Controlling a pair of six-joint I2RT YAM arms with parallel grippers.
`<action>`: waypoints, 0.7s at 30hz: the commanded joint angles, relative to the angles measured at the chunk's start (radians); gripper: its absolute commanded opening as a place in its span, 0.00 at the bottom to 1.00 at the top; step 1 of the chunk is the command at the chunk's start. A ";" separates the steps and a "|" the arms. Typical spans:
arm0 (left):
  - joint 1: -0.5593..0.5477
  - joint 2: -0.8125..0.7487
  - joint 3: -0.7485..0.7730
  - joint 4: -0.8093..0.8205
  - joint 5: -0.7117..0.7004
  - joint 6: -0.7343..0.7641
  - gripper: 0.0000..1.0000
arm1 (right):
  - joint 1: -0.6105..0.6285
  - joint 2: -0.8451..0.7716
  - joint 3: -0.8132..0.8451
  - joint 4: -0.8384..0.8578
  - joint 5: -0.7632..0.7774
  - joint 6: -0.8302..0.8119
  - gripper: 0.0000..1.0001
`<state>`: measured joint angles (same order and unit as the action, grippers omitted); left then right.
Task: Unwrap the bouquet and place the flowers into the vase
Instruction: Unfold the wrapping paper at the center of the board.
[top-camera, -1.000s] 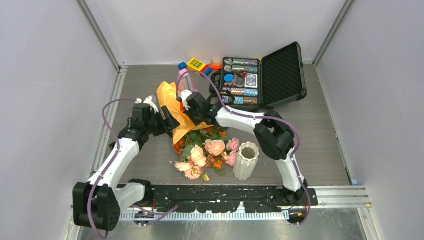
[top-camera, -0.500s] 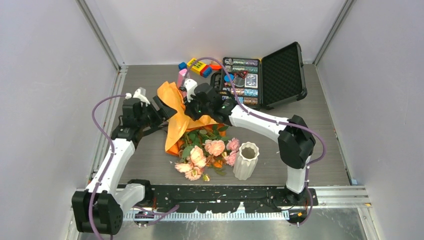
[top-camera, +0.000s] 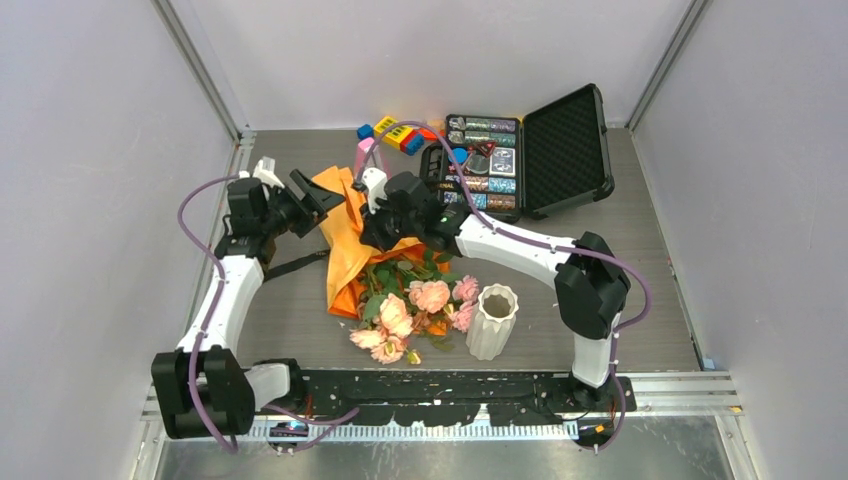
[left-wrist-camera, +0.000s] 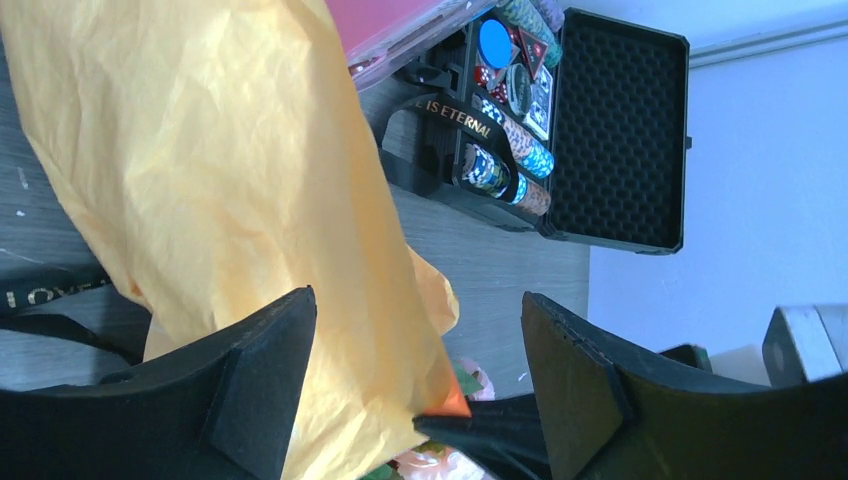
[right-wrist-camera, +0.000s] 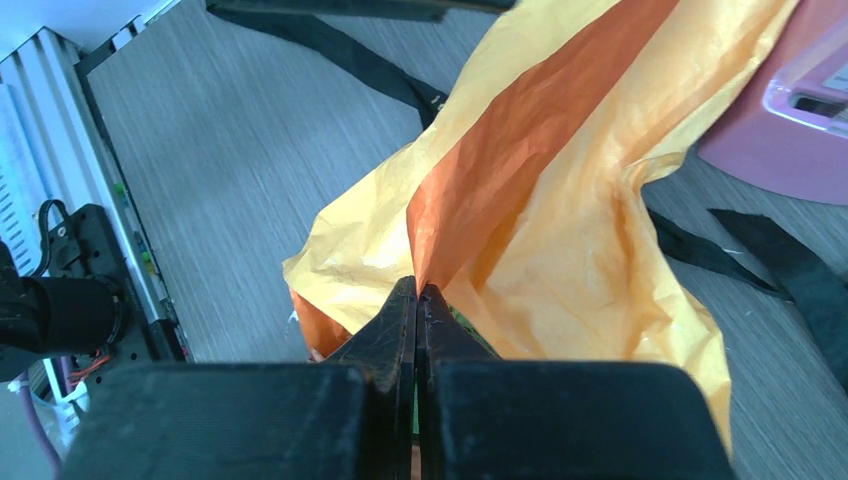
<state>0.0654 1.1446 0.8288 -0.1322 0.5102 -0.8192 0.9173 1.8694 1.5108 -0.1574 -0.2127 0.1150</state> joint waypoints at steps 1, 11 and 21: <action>0.000 0.036 0.069 -0.021 0.070 0.060 0.77 | 0.021 -0.014 0.039 0.020 -0.047 0.013 0.00; -0.001 0.075 0.076 -0.102 0.045 0.146 0.72 | 0.047 0.024 0.085 -0.002 -0.052 0.004 0.00; -0.012 0.131 0.103 -0.140 0.053 0.205 0.32 | 0.061 0.042 0.115 -0.039 -0.043 -0.008 0.00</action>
<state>0.0582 1.2797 0.8818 -0.2562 0.5449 -0.6624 0.9646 1.9182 1.5795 -0.1867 -0.2462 0.1131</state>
